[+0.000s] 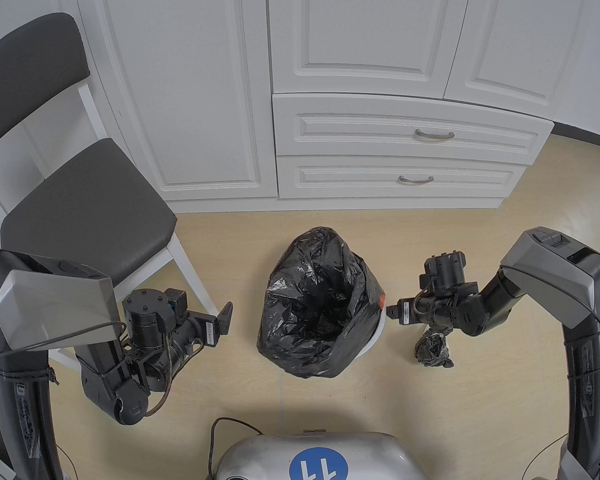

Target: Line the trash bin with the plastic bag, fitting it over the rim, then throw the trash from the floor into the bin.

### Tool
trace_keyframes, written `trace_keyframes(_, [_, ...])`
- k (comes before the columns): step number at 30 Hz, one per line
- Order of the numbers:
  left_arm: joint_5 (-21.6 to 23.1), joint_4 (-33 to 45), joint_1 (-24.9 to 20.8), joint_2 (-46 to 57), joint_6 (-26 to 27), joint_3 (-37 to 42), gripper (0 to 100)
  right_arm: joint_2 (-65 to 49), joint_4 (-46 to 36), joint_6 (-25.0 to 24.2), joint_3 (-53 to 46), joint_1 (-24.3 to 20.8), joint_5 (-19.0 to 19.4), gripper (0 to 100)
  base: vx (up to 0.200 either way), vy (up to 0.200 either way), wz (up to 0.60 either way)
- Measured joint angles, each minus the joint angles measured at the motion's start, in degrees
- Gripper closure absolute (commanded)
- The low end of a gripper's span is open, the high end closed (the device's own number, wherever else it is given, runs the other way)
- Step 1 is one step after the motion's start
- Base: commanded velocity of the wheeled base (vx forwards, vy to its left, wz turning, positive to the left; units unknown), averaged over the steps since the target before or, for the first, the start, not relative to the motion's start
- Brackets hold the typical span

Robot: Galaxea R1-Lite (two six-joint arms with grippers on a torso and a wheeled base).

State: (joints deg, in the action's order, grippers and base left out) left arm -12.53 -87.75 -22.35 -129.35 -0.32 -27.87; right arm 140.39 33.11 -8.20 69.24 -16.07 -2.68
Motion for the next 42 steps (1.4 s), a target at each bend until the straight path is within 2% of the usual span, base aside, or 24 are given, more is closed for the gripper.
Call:
trace_keyframes(7, [0.02,-0.02,0.49,0.88,-0.04,0.12,0,2.04,-5.17,-7.45,8.68,1.88,-0.1,0,0.0,0.0,0.0])
trace_keyframes(10, [0.05,-0.02,0.72,1.18,-0.09,0.15,0,2.65,-5.94,-7.85,10.03,2.12,-0.98,0,0.0,0.0,0.0])
trace_keyframes(14, [0.06,-0.02,1.13,1.68,-0.41,0.22,0,2.91,-5.91,-6.68,11.07,2.49,-6.02,0,0.0,0.0,0.0])
trace_keyframes(18, [0.06,-0.04,1.56,1.96,-0.69,0.26,0,1.27,-5.56,-4.22,10.97,2.01,-13.17,0,0.0,0.0,0.0])
trace_keyframes(20, [0.09,-0.04,1.65,2.07,-0.79,0.23,0,-0.15,-5.01,-3.4,10.41,1.51,-15.15,0,0.0,0.0,0.0])
trace_keyframes(24, [0.06,-0.04,1.79,2.15,-0.85,0.26,0,-4.28,-2.24,-3.04,8.01,-1.93,-17.68,0,0.0,0.0,0.0])
trace_keyframes(32, [0.0,-0.04,1.46,2.12,-0.9,0.34,0,-9.96,0.79,-3.64,3.3,-11.93,-19.32,0,0.0,0.0,0.0])
trace_keyframes(42, [-0.05,-0.04,1.24,2.17,-0.83,0.41,0,-7.09,0.61,-3.25,3.66,-13.78,-19.61,0,0.0,0.0,0.0])
